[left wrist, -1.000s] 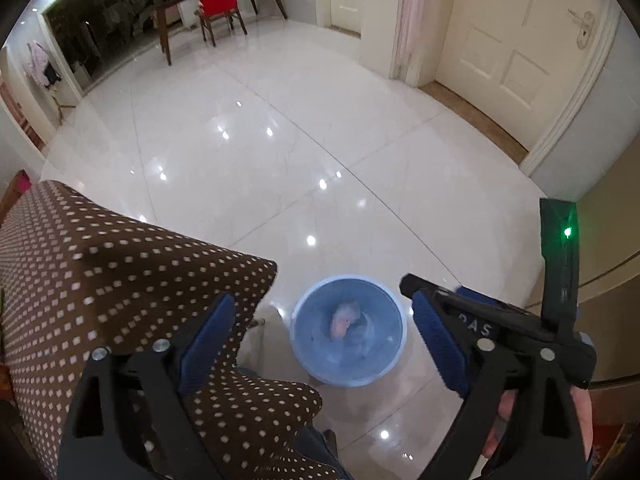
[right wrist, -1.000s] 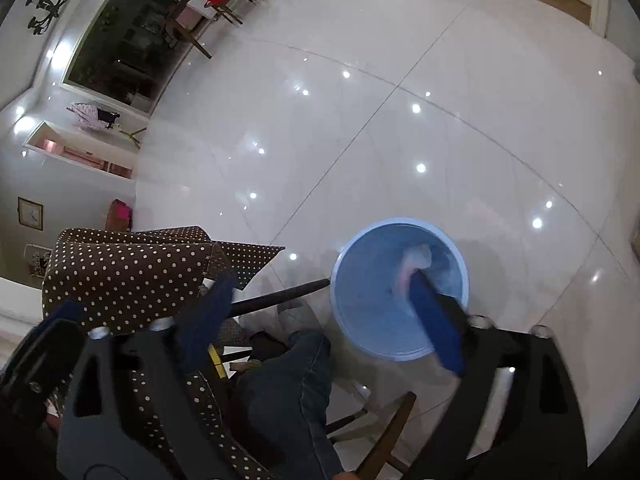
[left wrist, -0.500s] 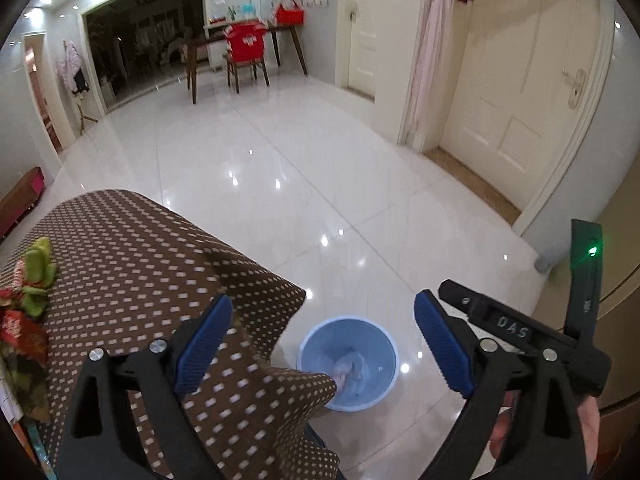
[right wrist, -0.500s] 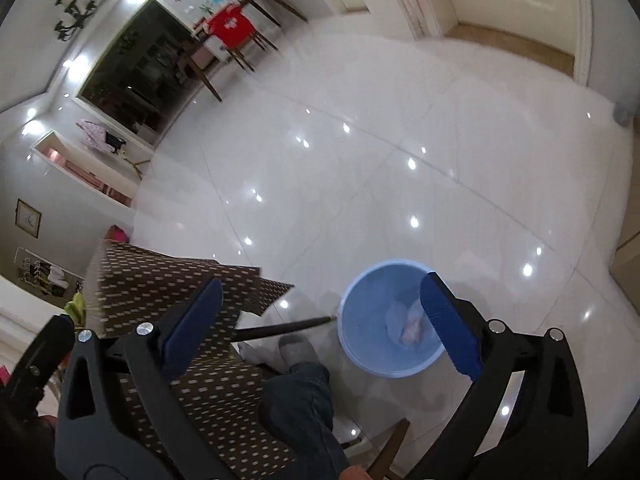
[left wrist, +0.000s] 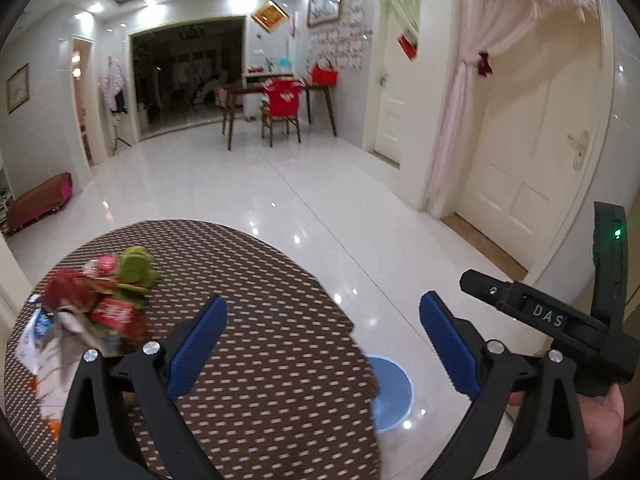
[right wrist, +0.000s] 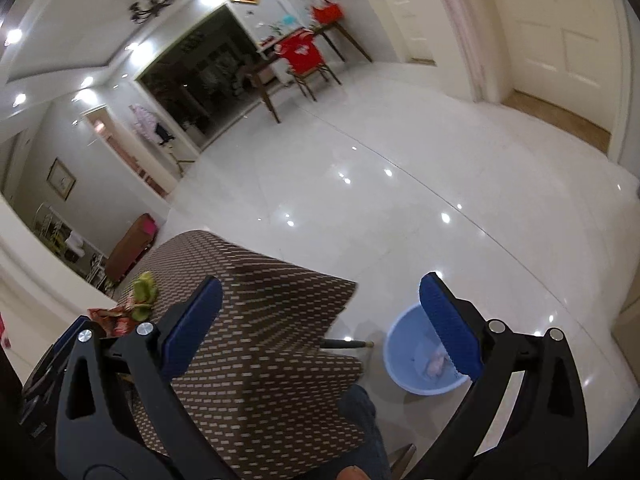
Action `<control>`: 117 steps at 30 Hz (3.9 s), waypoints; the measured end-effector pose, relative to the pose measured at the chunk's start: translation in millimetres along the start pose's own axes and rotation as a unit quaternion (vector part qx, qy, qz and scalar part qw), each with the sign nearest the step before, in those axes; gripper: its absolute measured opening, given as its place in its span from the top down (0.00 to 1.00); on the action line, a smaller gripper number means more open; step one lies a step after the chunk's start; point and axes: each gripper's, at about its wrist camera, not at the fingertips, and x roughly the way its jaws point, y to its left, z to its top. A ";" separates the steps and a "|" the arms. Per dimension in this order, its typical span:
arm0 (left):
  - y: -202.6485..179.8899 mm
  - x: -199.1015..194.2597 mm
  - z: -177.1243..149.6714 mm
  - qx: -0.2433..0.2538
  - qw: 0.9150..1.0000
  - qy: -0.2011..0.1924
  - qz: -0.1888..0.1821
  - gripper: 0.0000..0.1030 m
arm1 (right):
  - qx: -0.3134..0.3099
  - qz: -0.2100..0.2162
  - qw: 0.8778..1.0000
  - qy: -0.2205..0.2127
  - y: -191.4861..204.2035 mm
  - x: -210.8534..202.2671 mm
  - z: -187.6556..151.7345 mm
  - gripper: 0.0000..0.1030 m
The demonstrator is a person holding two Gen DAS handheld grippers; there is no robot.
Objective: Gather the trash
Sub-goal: 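Return to the table and grasp the folded paper with the right tool, then grasp the orange tea packet with the left tool while the right tool holds the paper, then carry paper and packet over the blue bin and open both tools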
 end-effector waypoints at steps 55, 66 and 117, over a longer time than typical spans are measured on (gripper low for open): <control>284.2 -28.1 -125.8 -0.188 0.953 0.096 0.217 0.08 | -0.268 0.136 0.951 0.068 255.0 77.2 -108.4 0.69; 283.2 -17.0 -126.1 -0.201 0.961 0.102 0.157 0.42 | -0.238 0.130 0.961 0.060 211.9 67.6 -90.4 0.69; -31.5 107.2 1.5 0.049 0.991 0.085 -0.087 0.43 | 0.007 -0.102 0.990 0.098 -100.0 133.8 -13.7 0.61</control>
